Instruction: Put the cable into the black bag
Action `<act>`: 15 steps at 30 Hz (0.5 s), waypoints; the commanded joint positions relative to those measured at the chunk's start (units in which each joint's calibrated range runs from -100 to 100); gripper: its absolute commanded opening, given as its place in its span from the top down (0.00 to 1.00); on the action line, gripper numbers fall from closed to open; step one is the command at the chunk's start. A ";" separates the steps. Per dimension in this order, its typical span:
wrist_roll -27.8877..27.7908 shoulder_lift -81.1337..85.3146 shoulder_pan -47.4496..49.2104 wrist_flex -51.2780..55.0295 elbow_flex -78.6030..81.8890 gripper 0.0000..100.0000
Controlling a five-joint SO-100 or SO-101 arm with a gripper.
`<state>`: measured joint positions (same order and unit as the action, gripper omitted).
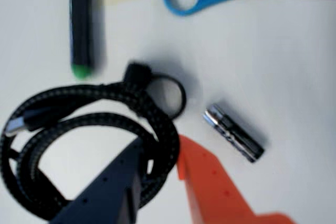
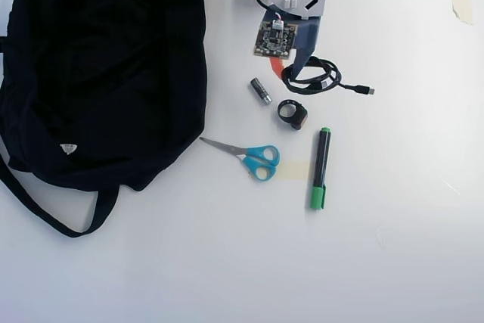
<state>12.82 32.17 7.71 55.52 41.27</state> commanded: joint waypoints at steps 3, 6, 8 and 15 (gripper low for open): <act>3.02 1.94 -6.59 0.30 -5.78 0.98; 2.44 1.85 -11.16 0.04 -6.68 0.98; 2.39 1.44 -16.77 -0.13 -6.77 0.98; -1.39 0.61 -34.19 -0.31 -5.96 0.98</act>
<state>14.38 32.25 -18.96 55.69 37.42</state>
